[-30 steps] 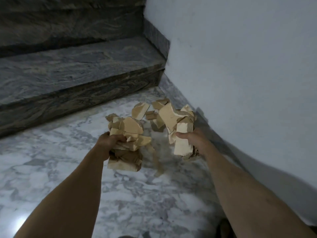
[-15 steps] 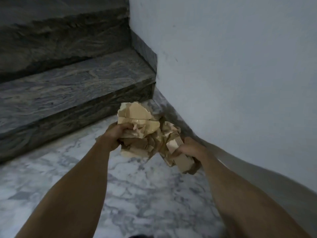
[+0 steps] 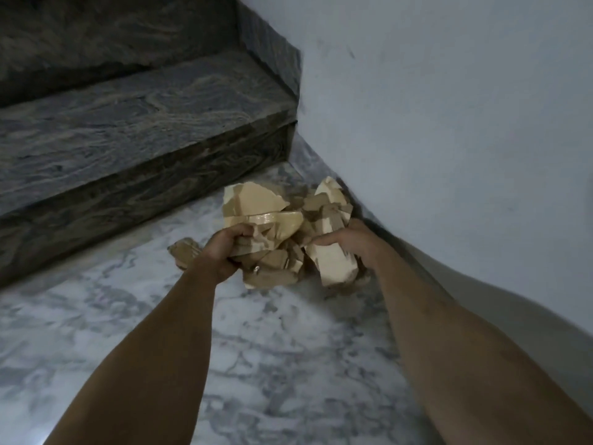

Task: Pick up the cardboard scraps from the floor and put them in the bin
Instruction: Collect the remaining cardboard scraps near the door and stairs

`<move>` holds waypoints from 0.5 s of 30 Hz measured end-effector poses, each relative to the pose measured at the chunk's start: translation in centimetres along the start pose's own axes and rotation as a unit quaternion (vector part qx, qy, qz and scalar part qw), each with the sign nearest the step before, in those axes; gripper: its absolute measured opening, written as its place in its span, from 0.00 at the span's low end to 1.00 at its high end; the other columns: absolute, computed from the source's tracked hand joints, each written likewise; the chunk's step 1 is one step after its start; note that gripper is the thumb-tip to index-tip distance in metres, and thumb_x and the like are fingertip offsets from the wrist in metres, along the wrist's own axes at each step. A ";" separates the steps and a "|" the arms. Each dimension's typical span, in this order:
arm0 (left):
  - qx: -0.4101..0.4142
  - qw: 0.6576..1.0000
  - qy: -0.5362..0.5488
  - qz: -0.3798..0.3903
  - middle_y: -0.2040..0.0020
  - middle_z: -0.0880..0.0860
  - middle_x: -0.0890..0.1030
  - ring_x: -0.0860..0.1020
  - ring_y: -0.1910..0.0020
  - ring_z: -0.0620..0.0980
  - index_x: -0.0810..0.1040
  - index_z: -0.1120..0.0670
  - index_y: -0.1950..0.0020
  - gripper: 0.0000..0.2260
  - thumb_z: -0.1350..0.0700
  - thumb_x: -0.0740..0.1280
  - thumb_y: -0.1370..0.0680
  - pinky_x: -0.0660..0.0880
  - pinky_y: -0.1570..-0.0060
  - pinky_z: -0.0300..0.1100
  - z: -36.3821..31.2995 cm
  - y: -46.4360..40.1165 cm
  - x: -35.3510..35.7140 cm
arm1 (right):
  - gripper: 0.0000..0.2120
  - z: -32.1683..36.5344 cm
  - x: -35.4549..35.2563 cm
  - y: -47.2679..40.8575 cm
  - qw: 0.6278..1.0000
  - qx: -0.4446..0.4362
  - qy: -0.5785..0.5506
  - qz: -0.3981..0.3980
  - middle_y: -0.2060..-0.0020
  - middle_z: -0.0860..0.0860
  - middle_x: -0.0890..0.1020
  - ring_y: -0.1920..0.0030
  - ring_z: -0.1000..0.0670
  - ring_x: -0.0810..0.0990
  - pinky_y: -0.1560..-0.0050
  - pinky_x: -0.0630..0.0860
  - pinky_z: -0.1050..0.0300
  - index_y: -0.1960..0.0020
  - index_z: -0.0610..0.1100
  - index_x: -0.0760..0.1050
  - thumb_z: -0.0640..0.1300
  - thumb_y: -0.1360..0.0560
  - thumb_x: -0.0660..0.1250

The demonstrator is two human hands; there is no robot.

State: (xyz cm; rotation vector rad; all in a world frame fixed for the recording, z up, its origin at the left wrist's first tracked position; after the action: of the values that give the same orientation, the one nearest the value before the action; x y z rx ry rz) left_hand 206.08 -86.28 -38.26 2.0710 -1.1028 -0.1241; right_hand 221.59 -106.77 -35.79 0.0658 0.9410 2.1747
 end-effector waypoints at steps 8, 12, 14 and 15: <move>-0.036 0.969 -0.081 -0.230 0.45 0.64 0.81 0.80 0.50 0.63 0.79 0.62 0.39 0.22 0.54 0.74 0.31 0.79 0.64 0.50 -1.0 0.7 -9.2 | 0.45 -2.5 -0.8 -1.6 0.993 0.069 0.096 0.018 0.38 0.48 0.81 0.41 0.44 0.79 0.38 0.77 0.47 0.30 0.44 0.73 0.46 0.44 0.85; -0.081 0.922 -0.220 -0.309 0.40 0.61 0.74 0.77 0.46 0.64 0.75 0.62 0.41 0.37 0.45 0.81 0.43 0.82 0.59 0.56 0.1 0.7 -11.0 | 0.64 -3.1 0.8 -2.0 0.987 0.060 0.147 -0.022 0.26 0.52 0.67 0.27 0.44 0.66 0.29 0.67 0.49 0.19 0.48 0.51 0.44 0.45 0.86; -0.078 0.889 -0.311 -0.328 0.38 0.58 0.68 0.71 0.43 0.61 0.73 0.63 0.40 0.37 0.41 0.80 0.39 0.78 0.53 0.51 -0.3 0.8 -10.4 | 0.67 -2.9 1.3 -2.1 0.984 0.065 0.163 -0.044 0.25 0.51 0.66 0.26 0.44 0.65 0.29 0.67 0.48 0.19 0.48 0.49 0.44 0.48 0.85; -0.070 0.871 -0.349 -0.339 0.36 0.60 0.66 0.69 0.40 0.62 0.73 0.63 0.36 0.35 0.41 0.77 0.33 0.76 0.47 0.52 -0.6 1.0 -10.0 | 0.67 -3.0 1.6 -2.4 0.980 0.070 0.176 -0.058 0.26 0.50 0.67 0.26 0.43 0.65 0.29 0.68 0.46 0.20 0.47 0.50 0.45 0.50 0.85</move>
State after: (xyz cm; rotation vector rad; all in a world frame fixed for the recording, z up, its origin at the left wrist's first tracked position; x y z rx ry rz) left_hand 199.53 -78.82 -39.71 2.2365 -0.6414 -1.3449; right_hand 220.93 -106.44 -39.85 -0.3085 1.2626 2.0449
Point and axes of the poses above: each hand's wrist, its own y-axis away from the middle knuckle, its own x-axis out of the palm, z = x × y, the point moved 3 cm from there along -y, towards the middle knuckle
